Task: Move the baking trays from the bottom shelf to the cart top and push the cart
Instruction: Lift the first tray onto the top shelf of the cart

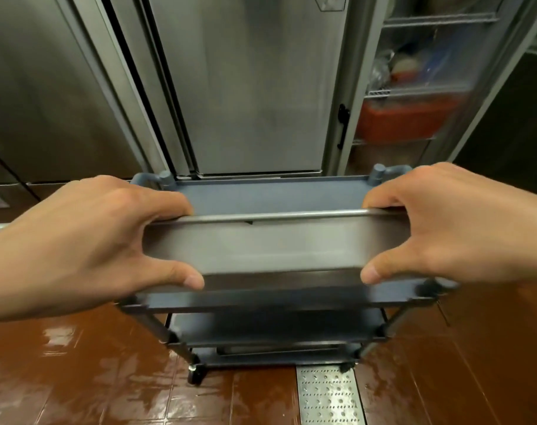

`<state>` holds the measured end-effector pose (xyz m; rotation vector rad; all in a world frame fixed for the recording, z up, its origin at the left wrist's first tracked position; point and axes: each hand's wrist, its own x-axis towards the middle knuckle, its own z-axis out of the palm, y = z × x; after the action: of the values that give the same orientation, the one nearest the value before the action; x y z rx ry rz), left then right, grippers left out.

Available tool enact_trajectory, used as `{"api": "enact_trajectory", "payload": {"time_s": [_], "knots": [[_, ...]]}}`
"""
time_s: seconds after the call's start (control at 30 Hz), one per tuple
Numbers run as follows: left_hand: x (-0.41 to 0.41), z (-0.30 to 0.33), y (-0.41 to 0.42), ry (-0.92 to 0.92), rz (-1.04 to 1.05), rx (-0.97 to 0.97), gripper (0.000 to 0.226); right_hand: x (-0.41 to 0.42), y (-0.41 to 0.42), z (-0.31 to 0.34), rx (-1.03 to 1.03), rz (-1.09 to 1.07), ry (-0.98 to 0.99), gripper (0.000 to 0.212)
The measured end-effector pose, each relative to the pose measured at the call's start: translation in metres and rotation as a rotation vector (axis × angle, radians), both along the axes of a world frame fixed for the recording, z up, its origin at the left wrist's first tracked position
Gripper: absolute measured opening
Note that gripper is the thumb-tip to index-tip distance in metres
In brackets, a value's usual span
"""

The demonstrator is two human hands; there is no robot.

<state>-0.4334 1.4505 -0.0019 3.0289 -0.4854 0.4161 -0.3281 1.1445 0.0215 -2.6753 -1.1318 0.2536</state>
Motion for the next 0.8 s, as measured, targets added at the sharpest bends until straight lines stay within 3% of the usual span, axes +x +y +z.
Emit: {"api": "enact_trajectory", "payload": {"time_s": [0.1, 0.23, 0.57, 0.8], "knots": [[0.009, 0.006, 0.0, -0.05, 0.022, 0.033, 0.06, 0.01, 0.006, 0.004, 0.024, -0.033, -0.102, 0.043], [0.033, -0.023, 0.001, -0.107, 0.02, 0.128, 0.058, 0.035, 0.023, -0.043, 0.052, -0.123, -0.252, 0.045], [0.113, -0.152, 0.025, -0.059, 0.069, 0.146, 0.037, 0.1, 0.06, -0.2, 0.215, -0.189, -0.396, 0.041], [0.147, -0.214, 0.036, -0.02, 0.098, 0.101, 0.037, 0.131, 0.075, -0.247, 0.105, -0.176, -0.394, 0.04]]}}
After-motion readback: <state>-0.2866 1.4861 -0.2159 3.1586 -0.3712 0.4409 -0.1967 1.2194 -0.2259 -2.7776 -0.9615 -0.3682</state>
